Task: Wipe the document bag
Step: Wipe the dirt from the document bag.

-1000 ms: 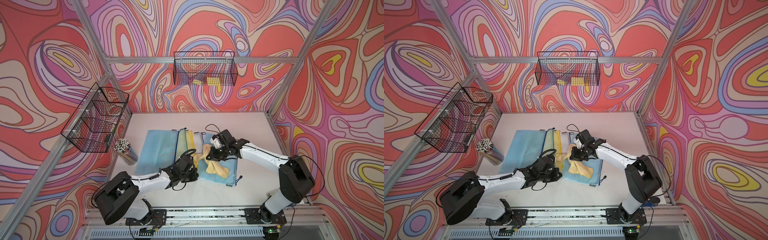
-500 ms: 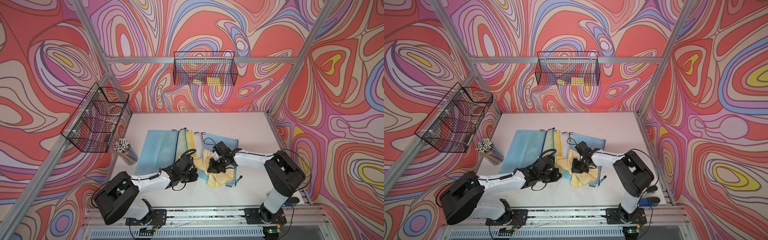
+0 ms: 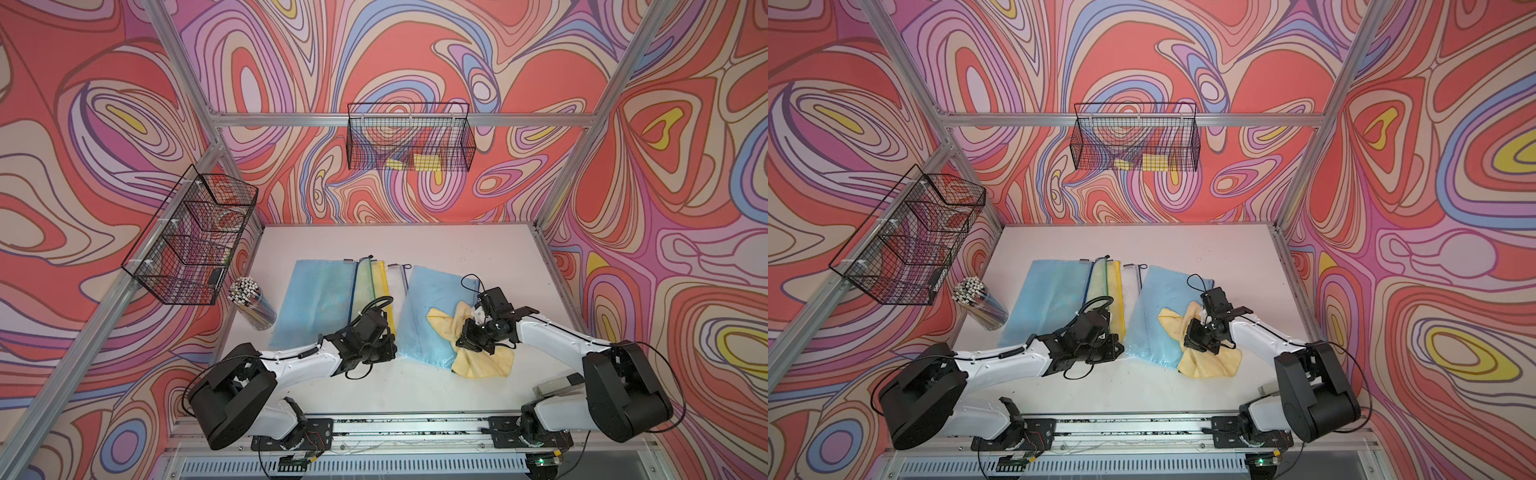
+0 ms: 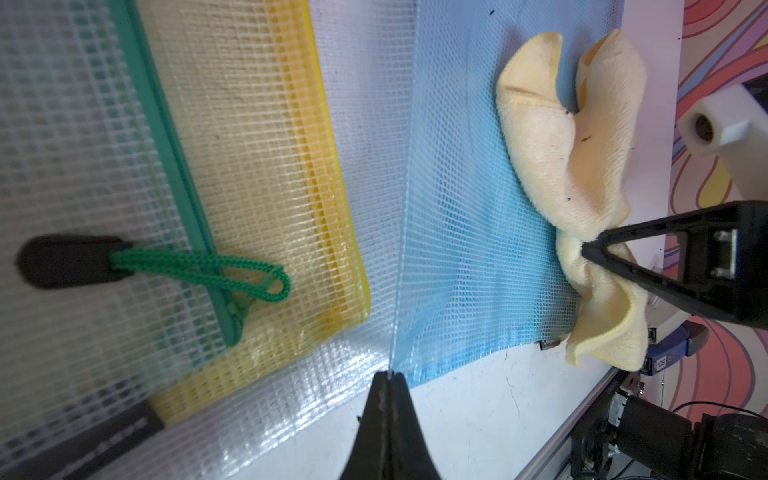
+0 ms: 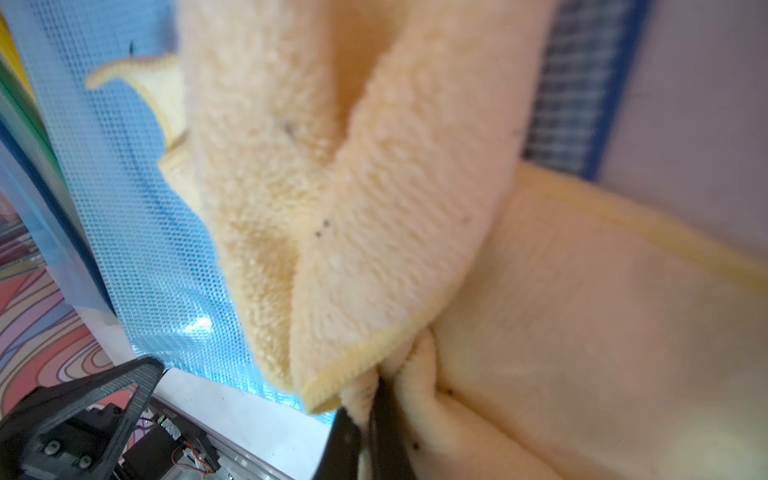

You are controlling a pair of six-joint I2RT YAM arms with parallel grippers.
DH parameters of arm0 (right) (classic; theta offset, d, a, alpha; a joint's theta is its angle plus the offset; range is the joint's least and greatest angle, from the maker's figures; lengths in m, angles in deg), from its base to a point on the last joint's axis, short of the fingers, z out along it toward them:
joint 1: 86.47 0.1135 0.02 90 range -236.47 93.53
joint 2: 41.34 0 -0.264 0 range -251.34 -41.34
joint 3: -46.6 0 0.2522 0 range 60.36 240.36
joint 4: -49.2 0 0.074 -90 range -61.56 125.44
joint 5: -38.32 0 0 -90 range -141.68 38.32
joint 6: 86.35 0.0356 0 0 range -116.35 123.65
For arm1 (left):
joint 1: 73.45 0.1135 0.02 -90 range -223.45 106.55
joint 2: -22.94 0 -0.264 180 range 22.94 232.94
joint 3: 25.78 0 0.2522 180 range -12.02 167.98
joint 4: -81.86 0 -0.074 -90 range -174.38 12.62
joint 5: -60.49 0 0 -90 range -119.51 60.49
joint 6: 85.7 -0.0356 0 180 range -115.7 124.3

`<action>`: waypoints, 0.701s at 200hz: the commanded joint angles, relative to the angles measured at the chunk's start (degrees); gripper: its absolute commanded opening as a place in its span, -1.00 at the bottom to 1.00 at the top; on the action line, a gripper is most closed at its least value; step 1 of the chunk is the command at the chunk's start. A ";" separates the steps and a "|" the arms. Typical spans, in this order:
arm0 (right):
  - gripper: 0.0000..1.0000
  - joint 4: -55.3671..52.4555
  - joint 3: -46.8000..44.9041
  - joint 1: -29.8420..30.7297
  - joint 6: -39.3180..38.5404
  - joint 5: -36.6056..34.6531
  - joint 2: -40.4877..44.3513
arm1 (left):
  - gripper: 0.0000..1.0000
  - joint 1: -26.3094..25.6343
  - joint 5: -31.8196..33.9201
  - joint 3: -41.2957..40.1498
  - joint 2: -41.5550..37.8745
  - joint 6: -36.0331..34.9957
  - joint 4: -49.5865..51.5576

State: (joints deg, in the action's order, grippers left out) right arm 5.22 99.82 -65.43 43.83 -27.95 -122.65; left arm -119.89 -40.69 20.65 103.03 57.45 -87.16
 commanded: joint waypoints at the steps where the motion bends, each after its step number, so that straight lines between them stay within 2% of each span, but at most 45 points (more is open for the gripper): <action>1: -1.00 2.91 6.64 9.12 3.21 -1.44 -5.12 | -1.00 0.12 -0.49 2.00 1.20 -0.08 -0.20; 34: -1.00 8.47 16.30 19.66 7.12 0.03 -15.88 | -1.00 0.12 -0.26 2.13 1.04 0.25 -0.39; 52: -1.00 8.42 17.73 20.49 7.80 -0.34 -18.45 | -1.00 0.15 0.06 2.13 0.79 0.24 0.30; 71: -1.00 7.37 15.67 20.21 7.90 -2.66 -17.46 | -1.00 0.16 0.39 1.93 0.21 0.21 0.86; 106: -1.00 7.99 3.32 15.38 9.63 -2.88 -10.62 | -1.00 0.19 2.32 2.47 -1.64 -0.75 4.13; 140: -1.00 5.90 -10.14 3.37 8.21 -0.85 0.95 | -1.00 0.16 3.25 3.06 -2.96 -1.70 6.59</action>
State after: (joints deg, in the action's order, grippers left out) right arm 16.65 97.13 -55.26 52.51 -27.27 -126.96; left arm -119.91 -40.05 22.09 101.96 56.84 -84.32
